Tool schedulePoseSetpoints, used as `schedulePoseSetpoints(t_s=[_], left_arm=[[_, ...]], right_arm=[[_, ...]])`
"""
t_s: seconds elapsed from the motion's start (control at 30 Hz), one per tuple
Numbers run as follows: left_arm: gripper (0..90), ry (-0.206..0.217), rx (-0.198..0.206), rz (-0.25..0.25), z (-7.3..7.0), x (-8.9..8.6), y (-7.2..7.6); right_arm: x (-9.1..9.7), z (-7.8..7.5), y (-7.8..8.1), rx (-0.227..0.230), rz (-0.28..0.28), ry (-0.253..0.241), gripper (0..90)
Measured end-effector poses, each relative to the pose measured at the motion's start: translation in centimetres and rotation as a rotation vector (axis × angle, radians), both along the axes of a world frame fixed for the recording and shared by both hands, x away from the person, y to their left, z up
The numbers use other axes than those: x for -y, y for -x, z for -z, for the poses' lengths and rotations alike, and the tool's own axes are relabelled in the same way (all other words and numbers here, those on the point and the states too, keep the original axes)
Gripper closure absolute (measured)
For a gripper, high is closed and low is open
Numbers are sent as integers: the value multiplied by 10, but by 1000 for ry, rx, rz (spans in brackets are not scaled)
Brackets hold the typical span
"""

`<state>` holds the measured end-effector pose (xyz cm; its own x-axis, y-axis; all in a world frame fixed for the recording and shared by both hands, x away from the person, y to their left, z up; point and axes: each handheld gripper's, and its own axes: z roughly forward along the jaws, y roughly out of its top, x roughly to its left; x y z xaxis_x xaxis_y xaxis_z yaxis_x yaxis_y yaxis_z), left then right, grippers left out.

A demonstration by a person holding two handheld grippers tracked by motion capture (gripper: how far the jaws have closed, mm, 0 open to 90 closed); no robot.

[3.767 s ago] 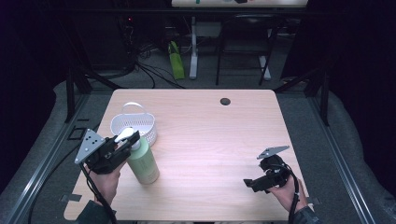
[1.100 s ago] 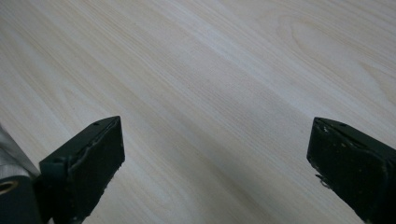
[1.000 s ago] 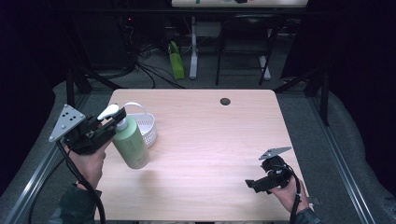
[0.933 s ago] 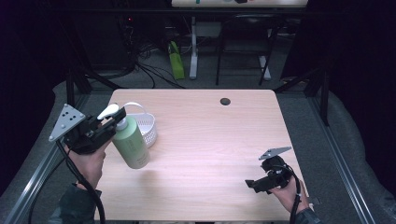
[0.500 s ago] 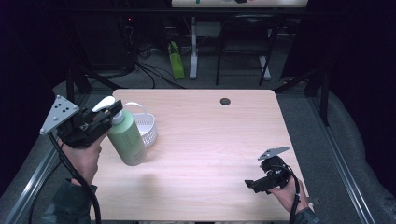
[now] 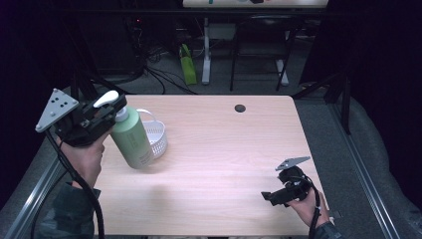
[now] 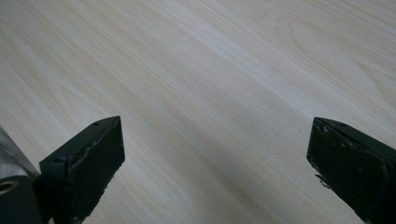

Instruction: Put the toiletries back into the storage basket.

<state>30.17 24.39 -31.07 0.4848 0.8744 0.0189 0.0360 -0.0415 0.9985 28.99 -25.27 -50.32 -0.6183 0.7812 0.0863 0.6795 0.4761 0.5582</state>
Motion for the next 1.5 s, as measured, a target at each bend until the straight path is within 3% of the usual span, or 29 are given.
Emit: schedulePoseSetpoints(t_s=[0.63, 1.5], left_arm=[[671, -10, 25, -26, -16, -6, -8], [671, -26, 39, -63, -32, -9, -32]], right_arm=[[0, 0, 0, -2, 1, 0, 38], [0, 0, 0, -5, -2, -1, 40]])
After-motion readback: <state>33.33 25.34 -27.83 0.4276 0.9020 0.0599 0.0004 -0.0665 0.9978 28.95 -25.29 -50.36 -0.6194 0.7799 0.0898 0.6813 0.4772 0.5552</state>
